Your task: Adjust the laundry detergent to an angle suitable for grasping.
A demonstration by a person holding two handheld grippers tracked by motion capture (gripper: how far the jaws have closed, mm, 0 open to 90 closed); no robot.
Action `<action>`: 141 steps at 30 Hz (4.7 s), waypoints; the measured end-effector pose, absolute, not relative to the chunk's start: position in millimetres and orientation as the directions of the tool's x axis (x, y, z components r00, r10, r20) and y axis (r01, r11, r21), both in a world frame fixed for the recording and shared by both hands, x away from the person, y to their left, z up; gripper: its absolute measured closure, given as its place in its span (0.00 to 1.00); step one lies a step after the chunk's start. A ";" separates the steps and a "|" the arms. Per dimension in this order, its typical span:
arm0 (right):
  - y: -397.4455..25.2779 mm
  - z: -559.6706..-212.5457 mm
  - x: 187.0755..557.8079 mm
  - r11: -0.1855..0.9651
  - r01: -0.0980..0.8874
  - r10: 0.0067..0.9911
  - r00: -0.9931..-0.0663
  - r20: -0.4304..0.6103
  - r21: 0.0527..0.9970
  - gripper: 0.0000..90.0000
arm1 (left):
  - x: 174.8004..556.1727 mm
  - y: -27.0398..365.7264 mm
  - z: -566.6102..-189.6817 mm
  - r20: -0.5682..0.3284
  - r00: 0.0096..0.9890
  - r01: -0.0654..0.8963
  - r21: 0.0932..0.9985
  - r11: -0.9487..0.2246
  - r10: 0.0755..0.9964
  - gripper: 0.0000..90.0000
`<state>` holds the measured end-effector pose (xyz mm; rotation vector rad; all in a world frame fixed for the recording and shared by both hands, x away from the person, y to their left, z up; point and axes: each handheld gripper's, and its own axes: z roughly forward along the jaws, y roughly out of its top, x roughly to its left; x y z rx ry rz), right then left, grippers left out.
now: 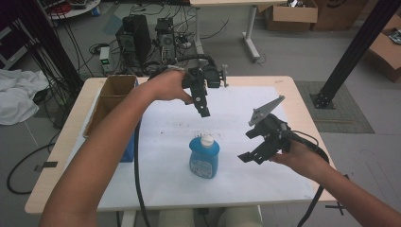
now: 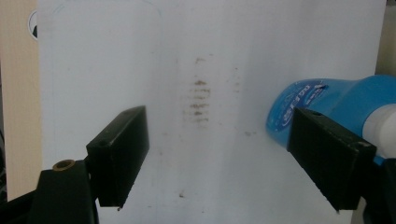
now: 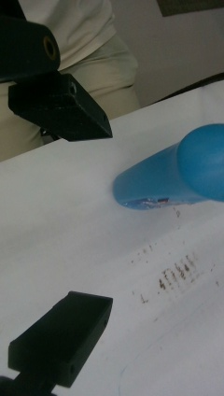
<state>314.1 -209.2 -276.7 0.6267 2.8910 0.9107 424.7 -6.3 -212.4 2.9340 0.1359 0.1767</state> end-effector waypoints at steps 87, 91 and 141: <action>-129.3 -350.1 302.2 0.568 0.358 0.440 -0.893 0.094 0.741 0.25 | 430.1 -5.8 -217.7 0.106 0.988 0.094 0.195 -0.976 0.116 0.25; -129.5 -349.7 302.2 0.566 0.358 0.441 -0.893 0.094 0.743 0.26 | 430.4 -5.1 -217.8 0.107 0.987 0.095 0.196 -0.976 0.117 0.25; -132.9 -352.5 298.2 0.567 0.254 0.413 -0.911 -0.004 0.783 0.49 | 430.8 -3.6 -219.2 0.103 0.987 0.104 0.190 -0.976 0.125 0.27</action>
